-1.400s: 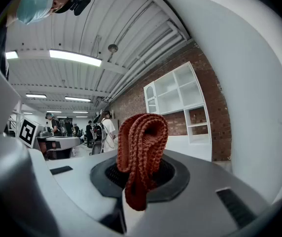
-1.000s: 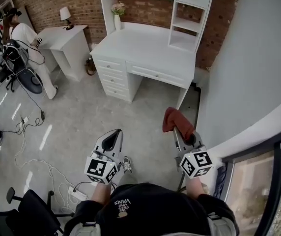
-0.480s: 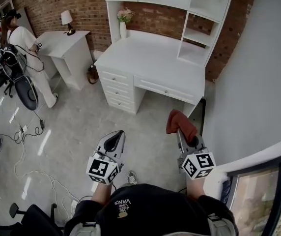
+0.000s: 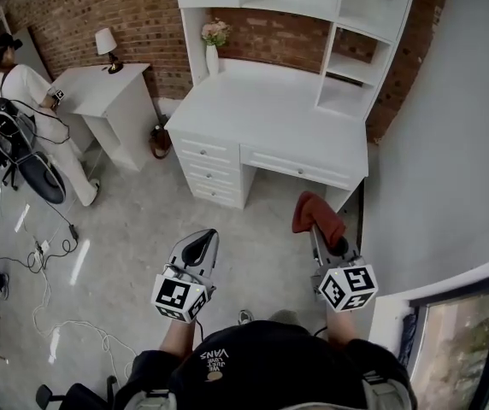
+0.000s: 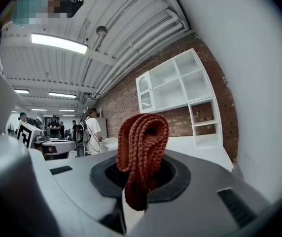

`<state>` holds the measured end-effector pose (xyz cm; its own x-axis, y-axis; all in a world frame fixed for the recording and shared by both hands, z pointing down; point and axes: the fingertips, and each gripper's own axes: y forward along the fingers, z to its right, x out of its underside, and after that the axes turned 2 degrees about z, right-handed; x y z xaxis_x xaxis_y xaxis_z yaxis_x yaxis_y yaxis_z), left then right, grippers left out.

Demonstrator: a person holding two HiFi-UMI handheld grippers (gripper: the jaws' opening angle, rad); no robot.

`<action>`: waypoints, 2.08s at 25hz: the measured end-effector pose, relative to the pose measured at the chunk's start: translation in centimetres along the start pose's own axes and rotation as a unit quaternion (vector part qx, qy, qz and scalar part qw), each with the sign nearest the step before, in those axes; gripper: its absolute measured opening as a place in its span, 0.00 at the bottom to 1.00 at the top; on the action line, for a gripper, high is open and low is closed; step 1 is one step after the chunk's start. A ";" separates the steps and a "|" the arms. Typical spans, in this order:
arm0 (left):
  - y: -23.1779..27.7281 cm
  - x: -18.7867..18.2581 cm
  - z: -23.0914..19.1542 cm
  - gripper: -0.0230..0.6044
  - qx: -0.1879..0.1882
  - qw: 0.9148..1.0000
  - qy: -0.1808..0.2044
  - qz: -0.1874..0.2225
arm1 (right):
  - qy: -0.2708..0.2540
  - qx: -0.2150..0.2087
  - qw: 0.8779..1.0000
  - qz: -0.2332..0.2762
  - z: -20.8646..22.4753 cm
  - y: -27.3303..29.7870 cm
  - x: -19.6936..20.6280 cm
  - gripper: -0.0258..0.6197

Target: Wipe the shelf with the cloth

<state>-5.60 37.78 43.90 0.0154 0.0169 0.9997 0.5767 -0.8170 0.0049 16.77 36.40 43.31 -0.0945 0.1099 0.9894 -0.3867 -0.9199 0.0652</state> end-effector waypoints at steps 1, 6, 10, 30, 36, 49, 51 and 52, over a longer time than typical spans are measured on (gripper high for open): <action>0.2 0.2 -0.6 0.04 -0.001 1.000 -0.004 -0.001 | -0.001 0.001 1.000 -0.003 -0.1 0.6 0.1 0.14; 1.1 1.3 -2.5 0.04 -0.004 1.000 -0.021 -0.005 | -0.002 0.002 1.000 -0.015 0.1 2.9 0.7 0.14; 2.0 1.9 -4.1 0.04 -0.013 0.999 -0.033 -0.010 | -0.003 -0.006 1.000 -0.022 0.1 5.2 0.8 0.14; 21.7 0.4 -9.4 0.04 -0.045 0.999 -0.020 0.009 | -0.007 -0.043 0.999 -0.008 13.8 22.2 -2.5 0.14; 27.0 0.8 -10.3 0.04 -0.059 0.998 -0.021 0.008 | -0.012 -0.058 0.998 -0.011 17.9 26.3 -3.2 0.14; 34.6 2.7 -15.4 0.04 -0.033 0.999 -0.035 -0.005 | -0.009 -0.039 0.999 -0.017 21.0 33.9 -2.6 0.14; 35.8 2.6 -16.9 0.04 -0.021 0.999 -0.035 -0.006 | -0.008 -0.027 0.999 -0.015 21.0 35.4 -2.8 0.14; 36.4 2.4 -17.8 0.04 -0.015 0.999 -0.034 -0.006 | -0.007 -0.021 1.000 -0.014 20.9 36.2 -2.9 0.14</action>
<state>0.91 -2.15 46.90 0.0650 0.0644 0.9958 0.5532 -0.8328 0.0177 22.24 -5.07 45.51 -0.0703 0.1289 0.9892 -0.4278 -0.8997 0.0869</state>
